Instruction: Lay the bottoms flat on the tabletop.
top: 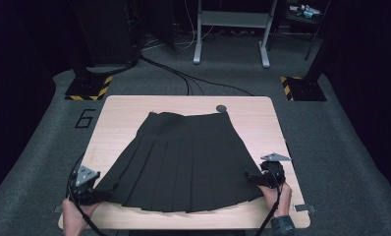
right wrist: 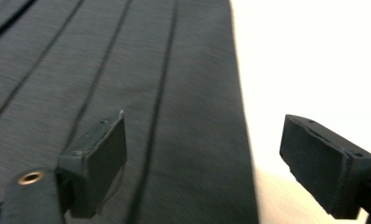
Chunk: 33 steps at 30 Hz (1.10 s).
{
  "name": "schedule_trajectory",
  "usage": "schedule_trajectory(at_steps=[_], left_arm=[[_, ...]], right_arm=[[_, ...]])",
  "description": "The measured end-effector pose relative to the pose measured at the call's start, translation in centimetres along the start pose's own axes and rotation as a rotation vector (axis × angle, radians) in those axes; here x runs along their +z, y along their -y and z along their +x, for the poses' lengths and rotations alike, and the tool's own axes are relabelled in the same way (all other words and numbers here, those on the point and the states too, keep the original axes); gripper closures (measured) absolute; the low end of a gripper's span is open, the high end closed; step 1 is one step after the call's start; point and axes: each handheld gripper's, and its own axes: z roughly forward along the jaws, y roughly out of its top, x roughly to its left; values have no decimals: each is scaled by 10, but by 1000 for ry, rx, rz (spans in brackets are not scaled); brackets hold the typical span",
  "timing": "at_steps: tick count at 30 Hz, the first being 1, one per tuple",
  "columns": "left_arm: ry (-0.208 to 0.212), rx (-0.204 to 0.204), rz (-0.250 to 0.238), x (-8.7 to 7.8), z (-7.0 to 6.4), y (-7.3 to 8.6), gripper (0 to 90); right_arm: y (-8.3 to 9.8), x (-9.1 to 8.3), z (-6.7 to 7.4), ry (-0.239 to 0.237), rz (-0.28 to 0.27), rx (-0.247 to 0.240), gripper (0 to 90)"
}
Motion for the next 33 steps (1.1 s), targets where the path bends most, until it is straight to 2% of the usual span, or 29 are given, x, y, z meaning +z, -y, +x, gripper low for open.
schedule_trajectory(at_steps=[1, 2, 3, 4, 6, 7, 9, 10, 13, 16, 17, 20, 24, 33], left_arm=[[0, 0, 0, 0, 0, 0, 138], [27, -4, 46, 20, 4, -11, 126], [27, -4, 46, 20, 4, -11, 87], [34, -12, 70, 33, 4, -14, 87], [36, 5, 108, 50, 5, -16, 42], [48, -13, 149, 66, 3, -16, 30], [40, -5, 161, 71, 2, -15, 29], [49, -9, 171, 75, 0, -14, 20], [44, 8, 217, 82, -4, -8, 11], [28, -12, 233, 86, -6, 0, 6], [36, -21, 233, 87, -5, 2, 3], [19, -21, 223, 85, -8, 6, 1], [11, -29, 201, 86, -9, 8, 0], [8, -23, 207, 96, -6, -1, 0]], right_arm=[[-6, 4, 4, -7, -4, -19, 88], [-9, 7, 7, -8, 6, -23, 42], [-9, 7, 7, -8, 6, -23, 42], [-13, 12, 11, -17, 30, -22, 9], [-19, 25, 21, -27, 59, -57, 0], [-21, 30, 26, -36, 65, -66, 0], [-23, 33, 29, -34, 78, -76, 0], [-25, 39, 34, -28, 95, -95, 0], [-24, 44, 35, -28, 111, -101, 0], [-20, 50, 36, -29, 142, -99, 0], [-19, 52, 35, -27, 145, -101, 0], [-12, 55, 34, -31, 154, -86, 0], [-10, 55, 33, -25, 130, -82, 0], [-17, 61, 29, -12, 138, -69, 0]])
